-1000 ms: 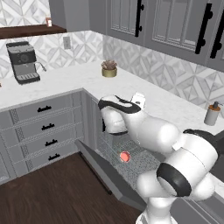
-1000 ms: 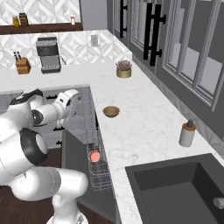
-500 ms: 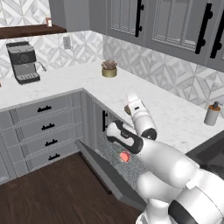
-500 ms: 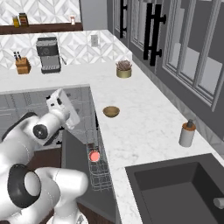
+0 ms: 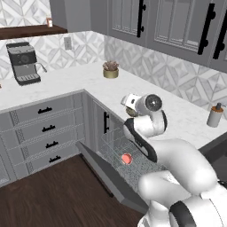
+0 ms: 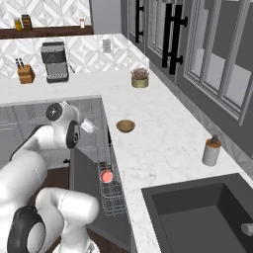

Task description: Pick up the cup and bowl from the counter, place them in the dishwasher, and close the dishwasher door.

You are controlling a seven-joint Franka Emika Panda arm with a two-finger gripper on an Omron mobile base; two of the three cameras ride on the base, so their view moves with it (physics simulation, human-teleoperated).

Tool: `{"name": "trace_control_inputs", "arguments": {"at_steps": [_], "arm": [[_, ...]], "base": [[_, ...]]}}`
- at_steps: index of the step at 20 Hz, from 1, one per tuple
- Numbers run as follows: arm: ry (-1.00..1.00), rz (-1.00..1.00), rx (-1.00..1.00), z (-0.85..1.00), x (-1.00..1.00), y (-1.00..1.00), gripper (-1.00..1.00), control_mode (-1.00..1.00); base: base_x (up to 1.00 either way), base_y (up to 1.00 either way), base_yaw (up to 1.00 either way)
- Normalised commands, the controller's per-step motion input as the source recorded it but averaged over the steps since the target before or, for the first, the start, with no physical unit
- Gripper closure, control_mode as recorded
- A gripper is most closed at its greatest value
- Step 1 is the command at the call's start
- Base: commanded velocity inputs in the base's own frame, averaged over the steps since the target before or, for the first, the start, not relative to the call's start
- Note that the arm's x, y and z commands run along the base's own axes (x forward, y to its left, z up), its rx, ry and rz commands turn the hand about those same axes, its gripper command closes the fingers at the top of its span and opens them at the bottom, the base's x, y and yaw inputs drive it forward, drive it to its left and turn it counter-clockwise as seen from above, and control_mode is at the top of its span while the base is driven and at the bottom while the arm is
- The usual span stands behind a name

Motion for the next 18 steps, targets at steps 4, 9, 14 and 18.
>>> {"name": "trace_control_inputs", "arguments": {"at_steps": [4,9,14,18], "arm": [[0.48,0.25,-0.28,-0.43,0.19,-0.01,-1.0,-1.0],[0.18,0.27,-0.31,-0.92,0.57,0.02,-1.0,-1.0],[0.29,0.3,-0.16,-0.65,0.75,-0.09,-1.0,-1.0],[0.18,0.31,-0.02,-0.29,0.6,-0.21,-1.0,-1.0]], "base": [[0.0,0.0,0.0],[0.0,0.0,0.0],[0.0,0.0,0.0],[0.0,0.0,0.0]]}}
